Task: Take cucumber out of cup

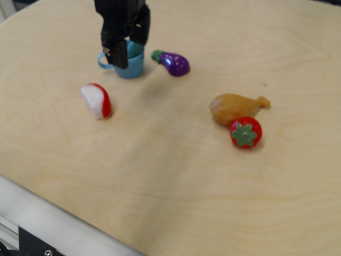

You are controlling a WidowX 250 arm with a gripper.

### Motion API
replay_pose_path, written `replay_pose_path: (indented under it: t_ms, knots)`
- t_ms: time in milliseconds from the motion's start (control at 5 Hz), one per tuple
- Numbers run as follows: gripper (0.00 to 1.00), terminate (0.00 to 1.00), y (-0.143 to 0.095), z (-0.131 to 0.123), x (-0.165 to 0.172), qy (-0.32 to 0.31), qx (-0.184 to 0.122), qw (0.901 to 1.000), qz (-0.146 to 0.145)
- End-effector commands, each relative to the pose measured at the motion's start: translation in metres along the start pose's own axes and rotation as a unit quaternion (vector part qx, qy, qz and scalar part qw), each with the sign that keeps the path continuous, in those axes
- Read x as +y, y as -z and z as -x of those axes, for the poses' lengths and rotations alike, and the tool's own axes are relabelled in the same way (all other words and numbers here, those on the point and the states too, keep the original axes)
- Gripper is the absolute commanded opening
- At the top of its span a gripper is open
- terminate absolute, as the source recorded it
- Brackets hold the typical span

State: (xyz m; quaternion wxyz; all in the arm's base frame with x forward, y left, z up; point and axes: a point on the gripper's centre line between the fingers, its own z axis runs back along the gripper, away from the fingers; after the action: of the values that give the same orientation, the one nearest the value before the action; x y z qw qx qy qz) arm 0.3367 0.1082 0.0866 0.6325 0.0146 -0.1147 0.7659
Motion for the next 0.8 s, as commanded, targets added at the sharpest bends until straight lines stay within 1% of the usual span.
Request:
replay_pose_path:
  t_ms: [0,200,400,600]
  knots:
    - [1.00,0.00,-0.009,-0.034,-0.021,-0.206,-0.009,0.9785,0.010]
    - [1.00,0.00,0.001,-0.036,-0.032,-0.226,0.004,0.9740,-0.005]
    - [1.00,0.00,0.009,-0.032,-0.039,-0.245,0.016,0.9694,-0.003]
    - [1.00,0.00,0.014,-0.023,-0.047,-0.252,0.025,0.9673,-0.003]
